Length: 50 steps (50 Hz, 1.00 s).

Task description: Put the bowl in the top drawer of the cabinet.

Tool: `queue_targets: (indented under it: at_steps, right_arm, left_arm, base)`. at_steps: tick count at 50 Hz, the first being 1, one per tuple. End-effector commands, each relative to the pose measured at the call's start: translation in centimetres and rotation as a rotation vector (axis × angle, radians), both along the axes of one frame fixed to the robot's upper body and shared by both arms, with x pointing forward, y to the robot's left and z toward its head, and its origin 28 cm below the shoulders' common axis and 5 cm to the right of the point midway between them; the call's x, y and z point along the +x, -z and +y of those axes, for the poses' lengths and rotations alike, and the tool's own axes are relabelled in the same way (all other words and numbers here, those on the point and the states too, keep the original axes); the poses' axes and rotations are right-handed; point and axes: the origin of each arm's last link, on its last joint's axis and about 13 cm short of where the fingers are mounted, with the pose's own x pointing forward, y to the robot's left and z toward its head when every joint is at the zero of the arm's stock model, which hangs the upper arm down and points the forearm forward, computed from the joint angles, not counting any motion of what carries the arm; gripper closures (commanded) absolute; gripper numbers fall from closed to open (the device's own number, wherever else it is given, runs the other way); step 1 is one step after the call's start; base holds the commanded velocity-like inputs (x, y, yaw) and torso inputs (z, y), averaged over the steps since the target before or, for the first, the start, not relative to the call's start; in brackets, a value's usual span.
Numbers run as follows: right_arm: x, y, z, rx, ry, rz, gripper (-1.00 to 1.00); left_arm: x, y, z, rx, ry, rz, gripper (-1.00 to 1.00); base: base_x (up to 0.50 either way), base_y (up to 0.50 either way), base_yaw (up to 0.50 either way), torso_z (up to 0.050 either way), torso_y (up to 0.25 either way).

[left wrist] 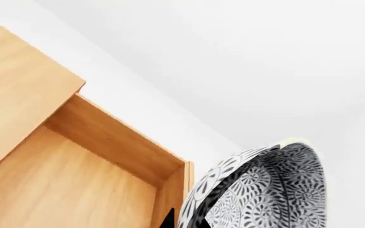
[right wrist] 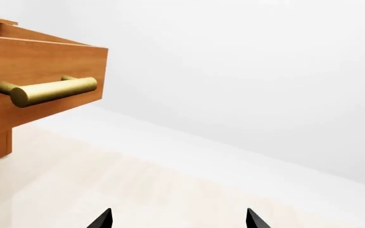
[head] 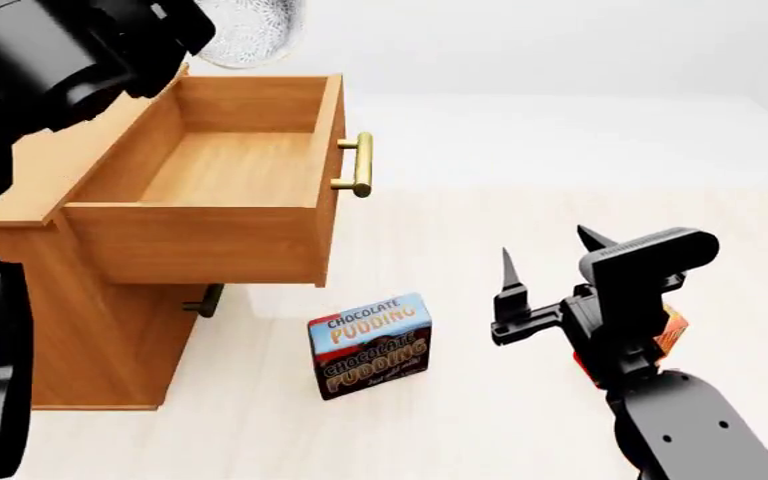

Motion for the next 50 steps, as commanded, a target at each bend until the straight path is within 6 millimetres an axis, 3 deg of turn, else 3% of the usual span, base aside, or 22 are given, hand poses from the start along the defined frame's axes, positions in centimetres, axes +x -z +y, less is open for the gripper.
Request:
queue_targets:
  at_steps: [1, 19, 32, 50]
  right_arm:
    - [-0.2, -0.1, 0.1, 0.000, -0.004, 0.000, -1.00]
    - [-0.7, 0.2, -0.2, -0.012, 0.019, 0.020, -1.00]
    - [-1.2, 0.5, -0.8, -0.005, 0.041, 0.026, -1.00]
    - [-1.1, 1.3, -1.0, 0.003, 0.055, 0.044, -1.00]
  left_arm:
    - [3.5, 1.6, 0.2, -0.162, -0.122, 0.131, 1.00]
    - [6.3, 4.1, 0.0, -0.408, -0.087, 0.254, 1.00]
    - [7.7, 6.0, 0.1, -0.415, -0.129, 0.304, 1.00]
    - [7.9, 8.1, -0.1, -0.415, -0.142, 0.340, 1.00]
  base:
    - [0.00, 0.00, 0.00, 0.000, 0.000]
    - [0.00, 0.00, 0.00, 0.000, 0.001]
    - [0.00, 0.00, 0.00, 0.000, 0.001]
    - [0.00, 0.00, 0.00, 0.000, 0.000]
